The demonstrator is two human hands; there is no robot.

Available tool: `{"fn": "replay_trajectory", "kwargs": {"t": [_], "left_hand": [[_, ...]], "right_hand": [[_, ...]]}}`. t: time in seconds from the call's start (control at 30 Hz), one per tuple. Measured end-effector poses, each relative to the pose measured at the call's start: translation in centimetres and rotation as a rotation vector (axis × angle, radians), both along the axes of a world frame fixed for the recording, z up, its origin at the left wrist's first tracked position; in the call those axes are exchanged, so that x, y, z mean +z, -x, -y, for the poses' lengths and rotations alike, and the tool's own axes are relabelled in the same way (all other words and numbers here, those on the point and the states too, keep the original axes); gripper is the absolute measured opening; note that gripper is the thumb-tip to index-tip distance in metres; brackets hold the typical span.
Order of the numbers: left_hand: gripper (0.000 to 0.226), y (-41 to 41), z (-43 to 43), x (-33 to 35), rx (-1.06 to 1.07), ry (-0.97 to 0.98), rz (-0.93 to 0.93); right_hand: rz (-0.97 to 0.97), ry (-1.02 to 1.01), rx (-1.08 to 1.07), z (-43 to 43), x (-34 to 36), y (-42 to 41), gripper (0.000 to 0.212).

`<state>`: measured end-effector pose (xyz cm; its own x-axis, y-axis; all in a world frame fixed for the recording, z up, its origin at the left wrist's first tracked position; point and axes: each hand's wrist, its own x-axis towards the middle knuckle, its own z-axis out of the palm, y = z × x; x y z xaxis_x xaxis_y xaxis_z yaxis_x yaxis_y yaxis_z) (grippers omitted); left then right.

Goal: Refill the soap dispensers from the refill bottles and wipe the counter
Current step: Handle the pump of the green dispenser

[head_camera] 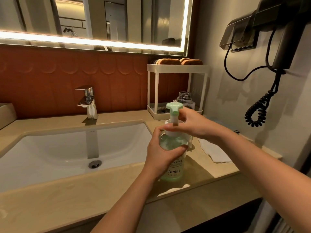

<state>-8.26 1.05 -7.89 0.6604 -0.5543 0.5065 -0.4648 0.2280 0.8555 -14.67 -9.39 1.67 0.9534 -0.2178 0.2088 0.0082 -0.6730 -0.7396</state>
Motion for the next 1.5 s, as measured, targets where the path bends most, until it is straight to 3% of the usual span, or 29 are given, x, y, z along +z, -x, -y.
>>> {"fn": "replay_trajectory", "kwargs": {"t": [0.3,0.5,0.67,0.8,0.9,0.97,1.03,1.17,1.27,1.37,1.5], "left_hand": [[0.053,0.1,0.2,0.1,-0.003,-0.011,-0.018],[0.053,-0.1,0.2,-0.2,-0.007,-0.009,-0.016],[0.052,-0.3,0.2,-0.3,-0.020,-0.009,-0.015],[0.052,-0.4,0.3,-0.2,-0.019,-0.010,-0.019],[0.052,-0.3,0.3,-0.2,-0.009,-0.006,-0.027],[0.053,-0.2,0.4,-0.3,-0.002,-0.005,-0.026],[0.057,-0.1,0.4,-0.2,0.003,-0.009,-0.034],[0.069,-0.2,0.6,-0.2,-0.005,-0.010,-0.059],[0.065,-0.2,0.6,-0.3,-0.008,-0.013,-0.037],[0.056,-0.2,0.5,-0.3,-0.019,0.001,-0.037],[0.054,-0.1,0.4,-0.2,-0.024,-0.003,-0.025]], "right_hand": [[0.093,-0.283,0.027,-1.5,-2.2,0.2,0.037],[0.018,-0.294,0.049,-0.3,-2.4,1.6,0.041],[0.095,-0.153,0.070,0.1,-1.7,1.9,0.026],[0.185,-0.072,0.011,0.2,-0.7,1.9,0.032],[0.197,0.194,-0.137,-0.3,-0.2,1.3,0.045],[0.208,0.265,-0.197,-0.8,-0.4,0.6,0.051],[0.193,0.263,-0.238,-1.1,-0.9,-0.2,0.043],[0.148,0.018,-0.226,-1.9,-2.2,-1.1,0.026],[0.136,-0.131,-0.112,-2.1,-2.3,-0.8,0.044],[0.086,-0.260,0.012,-1.6,-2.1,0.1,0.029],[0.004,-0.292,0.068,-0.1,-2.7,1.8,0.027]]}}
